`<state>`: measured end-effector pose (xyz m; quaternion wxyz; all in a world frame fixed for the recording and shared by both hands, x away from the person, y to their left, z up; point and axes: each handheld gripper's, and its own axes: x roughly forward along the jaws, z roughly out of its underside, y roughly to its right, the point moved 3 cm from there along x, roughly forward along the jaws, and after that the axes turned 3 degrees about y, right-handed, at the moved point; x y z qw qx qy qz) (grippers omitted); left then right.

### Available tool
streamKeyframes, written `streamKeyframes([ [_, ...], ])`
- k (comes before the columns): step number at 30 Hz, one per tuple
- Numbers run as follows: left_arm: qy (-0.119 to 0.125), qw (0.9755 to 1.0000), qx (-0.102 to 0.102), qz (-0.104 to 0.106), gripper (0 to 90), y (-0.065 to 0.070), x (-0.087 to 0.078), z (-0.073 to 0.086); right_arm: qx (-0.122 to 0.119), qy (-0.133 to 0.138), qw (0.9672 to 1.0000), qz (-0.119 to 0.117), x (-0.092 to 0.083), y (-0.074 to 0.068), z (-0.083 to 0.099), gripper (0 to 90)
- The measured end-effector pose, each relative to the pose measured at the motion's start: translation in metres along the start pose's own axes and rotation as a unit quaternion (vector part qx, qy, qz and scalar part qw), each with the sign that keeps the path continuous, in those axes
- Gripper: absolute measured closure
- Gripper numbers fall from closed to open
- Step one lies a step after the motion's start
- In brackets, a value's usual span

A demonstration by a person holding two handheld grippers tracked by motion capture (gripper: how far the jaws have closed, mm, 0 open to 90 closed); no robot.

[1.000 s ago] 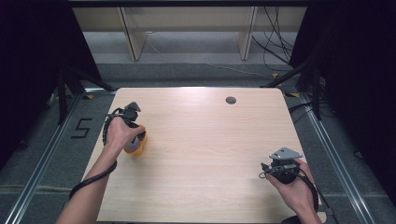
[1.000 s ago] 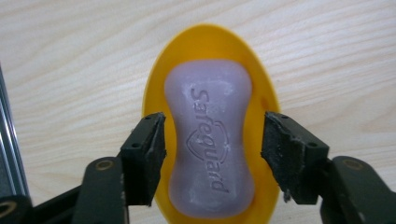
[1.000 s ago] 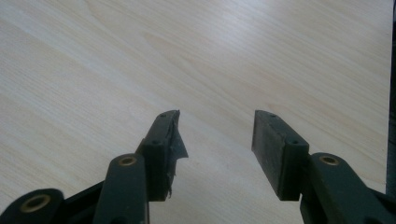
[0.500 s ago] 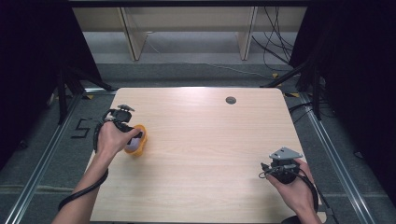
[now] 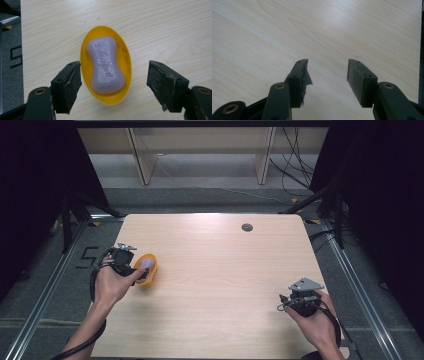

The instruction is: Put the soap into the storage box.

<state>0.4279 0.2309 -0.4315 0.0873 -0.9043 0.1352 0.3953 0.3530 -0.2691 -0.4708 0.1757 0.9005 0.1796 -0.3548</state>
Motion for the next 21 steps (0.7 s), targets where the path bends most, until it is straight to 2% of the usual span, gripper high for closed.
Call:
streamKeyframes([
  [7, 0.022, 0.9997, 0.006, -0.007, 26.6, 0.002, -0.007, 0.022, 0.000, 0.000, 1.0000, 0.001, 0.000, 0.000, 0.000, 51.3],
  [9, 0.027, 0.9996, 0.004, -0.009, 26.7, 0.003, -0.007, 0.029, -0.009, 0.004, 0.9999, -0.010, 0.001, 0.001, 0.000, 51.3],
  [11, 0.025, 0.9996, 0.015, -0.006, 26.7, 0.002, -0.009, 0.035, -0.012, 0.005, 0.9998, -0.012, 0.001, 0.001, 0.000, 51.3],
  [16, 0.039, 0.9992, 0.012, -0.005, 26.7, 0.004, -0.008, 0.047, -0.011, 0.005, 0.9999, -0.012, 0.001, 0.001, 0.000, 51.2],
  [18, 0.034, 0.9991, 0.023, -0.001, 26.7, 0.003, -0.010, 0.052, -0.009, 0.004, 0.9999, -0.011, 0.001, 0.001, 0.000, 51.2],
  [19, 0.046, 0.9988, 0.015, -0.002, 26.7, 0.005, -0.009, 0.055, -0.010, 0.005, 0.9999, -0.011, 0.001, 0.001, 0.000, 51.2],
  [21, 0.050, 0.9985, 0.018, -0.007, 26.9, 0.005, -0.008, 0.063, -0.010, 0.005, 0.9999, -0.011, 0.001, 0.001, 0.000, 51.2],
])
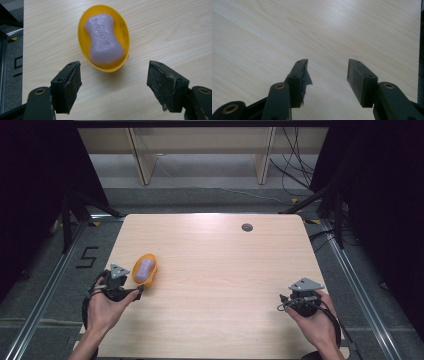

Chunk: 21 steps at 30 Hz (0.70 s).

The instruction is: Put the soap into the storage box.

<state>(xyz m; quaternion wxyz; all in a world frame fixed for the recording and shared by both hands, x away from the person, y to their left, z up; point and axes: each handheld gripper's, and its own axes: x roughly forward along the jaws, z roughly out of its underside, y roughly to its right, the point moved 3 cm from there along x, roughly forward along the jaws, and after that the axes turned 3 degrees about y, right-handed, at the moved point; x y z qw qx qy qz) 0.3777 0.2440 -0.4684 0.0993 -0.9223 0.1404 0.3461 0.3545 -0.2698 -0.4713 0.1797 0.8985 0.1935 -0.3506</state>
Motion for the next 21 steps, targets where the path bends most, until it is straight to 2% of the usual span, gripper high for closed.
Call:
streamKeyframes([
  [1, 0.003, 1.0000, -0.002, 0.001, 27.1, 0.001, 0.000, 0.004, -0.001, 0.000, 1.0000, -0.001, 0.000, 0.000, 0.000, 51.2],
  [3, -0.004, 0.9999, 0.008, 0.006, 27.1, 0.001, -0.001, 0.012, -0.001, 0.000, 1.0000, -0.001, 0.000, 0.000, 0.000, 51.2],
  [4, -0.001, 1.0000, 0.000, 0.008, 27.1, 0.002, 0.000, 0.015, -0.001, -0.001, 1.0000, -0.001, 0.000, 0.000, 0.000, 51.2],
  [5, -0.001, 1.0000, -0.002, 0.009, 27.0, 0.002, 0.001, 0.020, -0.001, 0.000, 1.0000, 0.000, 0.000, 0.000, 0.000, 51.2],
  [6, -0.006, 0.9999, 0.004, 0.008, 27.0, 0.002, 0.002, 0.025, -0.001, 0.000, 1.0000, 0.000, 0.000, 0.000, 0.000, 51.2],
  [7, 0.001, 1.0000, -0.004, 0.008, 27.1, 0.003, 0.004, 0.031, -0.002, 0.000, 1.0000, -0.001, 0.000, 0.000, 0.000, 51.2],
  [8, -0.001, 1.0000, -0.001, 0.009, 27.1, 0.002, 0.005, 0.037, -0.001, 0.000, 1.0000, 0.000, 0.000, 0.000, 0.000, 51.2],
  [10, 0.011, 0.9997, -0.020, 0.010, 27.4, 0.001, 0.007, 0.050, -0.001, 0.000, 1.0000, 0.000, 0.000, 0.000, 0.000, 51.2],
  [11, 0.026, 0.9984, -0.048, 0.010, 28.5, 0.002, 0.007, 0.056, -0.002, 0.000, 1.0000, 0.000, 0.000, 0.000, 0.000, 51.2],
  [12, 0.012, 0.9981, -0.057, 0.020, 29.6, -0.001, 0.002, 0.061, -0.001, 0.000, 1.0000, 0.000, 0.000, 0.000, 0.000, 51.2],
  [13, 0.031, 0.9951, -0.091, 0.025, 29.4, -0.001, 0.001, 0.062, 0.004, -0.001, 0.9999, 0.012, -0.002, -0.001, 0.000, 51.2],
  [14, 0.041, 0.9934, -0.105, 0.019, 29.0, -0.006, -0.004, 0.062, -0.005, 0.002, 0.9999, 0.009, -0.001, -0.001, 0.000, 51.2],
  [15, 0.041, 0.9934, -0.105, 0.019, 29.0, -0.006, -0.004, 0.062, -0.005, 0.002, 0.9999, 0.009, -0.001, -0.001, 0.000, 51.2],
  [16, 0.044, 0.9928, -0.111, 0.011, 29.0, -0.008, -0.005, 0.063, -0.002, 0.000, 1.0000, 0.002, 0.000, -0.002, 0.000, 51.3],
  [17, 0.046, 0.9920, -0.117, 0.013, 29.1, -0.009, -0.005, 0.064, -0.008, 0.001, 1.0000, -0.005, 0.001, -0.001, -0.001, 51.3],
  [18, 0.043, 0.9922, -0.116, 0.011, 29.5, -0.010, -0.003, 0.066, -0.002, -0.001, 1.0000, -0.002, 0.000, -0.002, -0.001, 51.2],
  [19, 0.031, 0.9932, -0.112, 0.013, 30.0, -0.011, 0.000, 0.068, -0.006, 0.002, 1.0000, -0.002, 0.000, -0.002, -0.001, 51.3],
  [21, 0.025, 0.9936, -0.109, 0.015, 30.3, -0.011, 0.000, 0.069, -0.007, 0.002, 1.0000, -0.004, 0.000, -0.002, -0.001, 51.2],
])
